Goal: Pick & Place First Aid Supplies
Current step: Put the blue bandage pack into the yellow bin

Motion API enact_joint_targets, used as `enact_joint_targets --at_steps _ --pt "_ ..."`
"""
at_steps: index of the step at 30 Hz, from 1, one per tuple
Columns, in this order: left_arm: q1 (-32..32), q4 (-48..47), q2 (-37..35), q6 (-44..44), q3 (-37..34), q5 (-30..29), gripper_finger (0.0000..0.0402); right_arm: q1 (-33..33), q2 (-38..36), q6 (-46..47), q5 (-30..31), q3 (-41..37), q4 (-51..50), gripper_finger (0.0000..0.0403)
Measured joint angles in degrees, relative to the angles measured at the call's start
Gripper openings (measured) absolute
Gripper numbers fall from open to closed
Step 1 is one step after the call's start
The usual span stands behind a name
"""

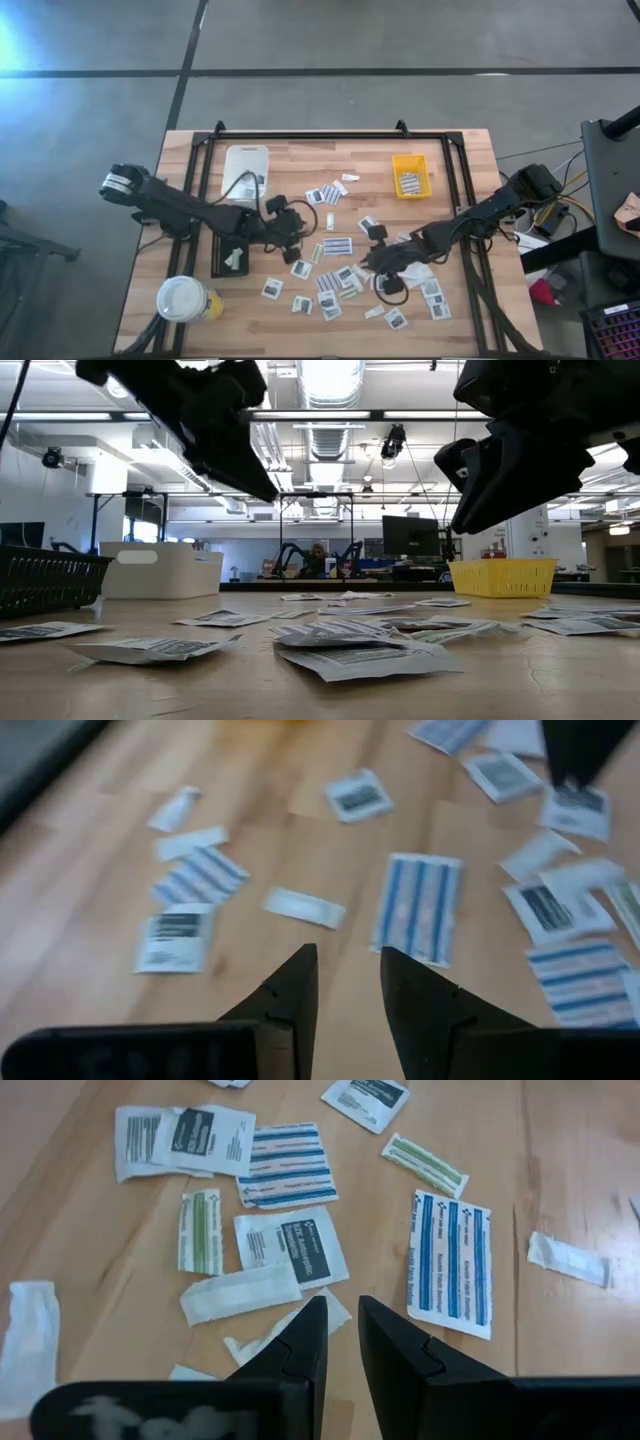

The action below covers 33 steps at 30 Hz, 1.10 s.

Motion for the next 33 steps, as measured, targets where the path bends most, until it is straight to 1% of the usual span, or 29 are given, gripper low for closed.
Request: enact_joint_targets --at_steps 5,8,9,11,13,17,24,30,33 --pt "-0.05 10.09 6.59 4.48 0.01 5.46 0.0106 0.00 0.00 -6.32 0.15 0.00 -1.19 0.0056" --pt "-0.05 14.12 9.87 5.55 0.00 5.97 0.0106 0.00 0.00 -10.23 0.53 0.00 -2.01 0.0057" --pt "-0.05 15.16 10.76 5.59 0.13 5.98 0.0106 0.02 0.00 -11.26 1.79 0.00 -2.51 0.0056" --pt "-0.03 15.01 12.34 5.59 0.53 5.98 0.0106 0.00 0.00 -13.14 4.72 0.00 -3.00 0.0056" --pt "-0.01 15.13 13.89 5.59 1.11 5.98 0.0106 -0.02 0.00 -15.09 6.31 0.00 -3.06 0.0057" --pt "-0.05 16.78 16.53 5.92 2.23 7.50 0.0106 0.00 0.00 -18.22 6.46 0.00 -2.89 0.0057" --pt "0.12 20.14 20.30 7.96 3.91 7.45 0.0106 -0.05 0.00 -22.91 7.88 0.00 -2.07 0.0057" --pt "0.67 21.25 22.27 6.96 4.01 4.74 0.0106 -0.54 0.00 -27.11 8.31 0.00 -2.02 0.0057" --pt "0.75 21.32 22.68 5.94 3.99 4.60 0.0106 -0.55 0.00 -28.20 8.29 0.00 -2.08 0.0057"
